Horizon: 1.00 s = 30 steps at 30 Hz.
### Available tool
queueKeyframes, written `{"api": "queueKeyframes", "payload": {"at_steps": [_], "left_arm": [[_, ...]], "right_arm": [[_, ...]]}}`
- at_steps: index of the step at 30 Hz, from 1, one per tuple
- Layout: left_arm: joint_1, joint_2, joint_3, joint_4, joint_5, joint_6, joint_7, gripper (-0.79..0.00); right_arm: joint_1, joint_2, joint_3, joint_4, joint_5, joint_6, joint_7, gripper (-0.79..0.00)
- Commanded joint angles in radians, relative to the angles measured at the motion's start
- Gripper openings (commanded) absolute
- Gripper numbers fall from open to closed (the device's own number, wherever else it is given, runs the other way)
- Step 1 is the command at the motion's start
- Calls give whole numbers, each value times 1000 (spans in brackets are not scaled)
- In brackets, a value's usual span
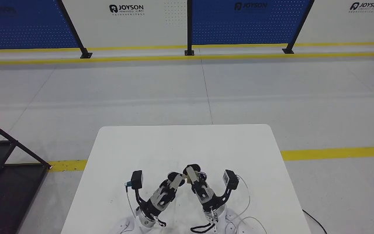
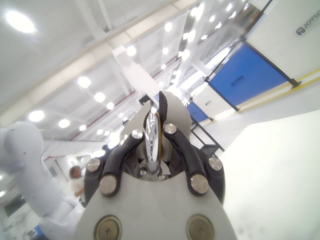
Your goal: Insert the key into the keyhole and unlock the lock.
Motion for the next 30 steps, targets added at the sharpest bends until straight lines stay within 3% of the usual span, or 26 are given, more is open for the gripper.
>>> {"api": "queueKeyframes", "payload": {"at_steps": [1,8,16,18,28,30], "left_arm": [[1,0,-2,1,-2,-3,0,-409],[2,1,-5,1,-7,-4,-5,-443],[-2,1,-3,7,-6,-8,-11,-727],[-2,1,-3,8,-2,-10,-11,-754],[-4,1,-1,9,6,-12,-15,-708],[-5,1,-1,9,7,-11,-16,-745]], "right_arm": [[-1,0,1,0,-1,-1,-1,-785],[-3,-2,4,1,-3,-3,0,-785],[-5,-3,7,1,2,-6,1,-785],[-5,-4,8,1,2,-6,2,-785],[-5,-6,10,3,9,-3,9,-785],[-5,-6,11,2,12,-3,12,-785]]}}
